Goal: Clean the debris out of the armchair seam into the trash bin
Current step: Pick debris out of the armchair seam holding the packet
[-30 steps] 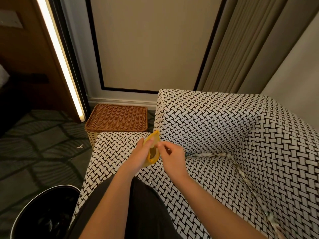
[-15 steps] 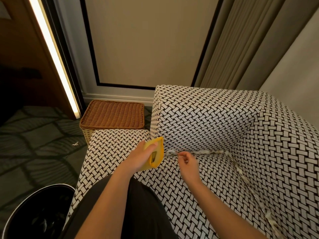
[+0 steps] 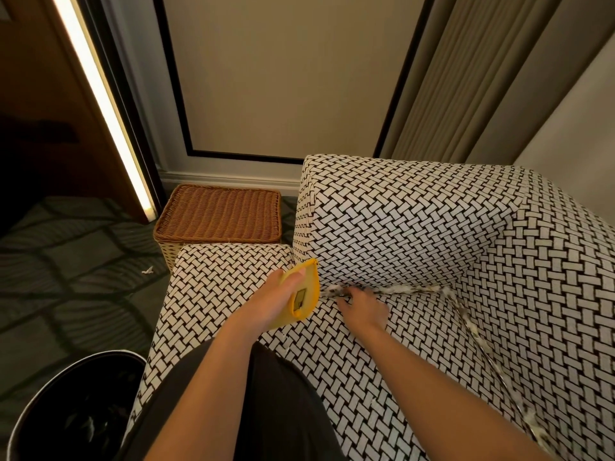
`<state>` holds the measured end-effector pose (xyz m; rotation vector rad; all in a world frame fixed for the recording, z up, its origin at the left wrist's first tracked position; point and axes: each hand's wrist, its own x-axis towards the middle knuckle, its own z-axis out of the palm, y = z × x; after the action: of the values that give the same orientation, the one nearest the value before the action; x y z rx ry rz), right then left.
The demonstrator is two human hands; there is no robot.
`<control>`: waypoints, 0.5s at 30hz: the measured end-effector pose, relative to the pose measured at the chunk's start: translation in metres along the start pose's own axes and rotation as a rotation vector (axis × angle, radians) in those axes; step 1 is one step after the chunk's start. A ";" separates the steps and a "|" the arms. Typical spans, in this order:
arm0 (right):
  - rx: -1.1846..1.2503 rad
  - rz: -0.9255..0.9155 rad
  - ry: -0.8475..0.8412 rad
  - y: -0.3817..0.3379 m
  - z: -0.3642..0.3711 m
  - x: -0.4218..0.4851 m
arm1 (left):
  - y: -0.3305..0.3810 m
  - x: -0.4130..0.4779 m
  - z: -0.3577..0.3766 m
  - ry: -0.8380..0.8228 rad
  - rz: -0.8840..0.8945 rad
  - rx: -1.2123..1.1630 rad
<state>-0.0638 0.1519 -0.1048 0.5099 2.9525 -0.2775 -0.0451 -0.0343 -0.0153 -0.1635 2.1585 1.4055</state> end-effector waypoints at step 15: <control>0.038 -0.060 -0.066 -0.001 -0.004 0.015 | 0.001 -0.001 0.000 0.011 -0.007 -0.002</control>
<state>-0.0787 0.1564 -0.1034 0.4093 2.9072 -0.3507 -0.0441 -0.0343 -0.0140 -0.1801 2.1629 1.4060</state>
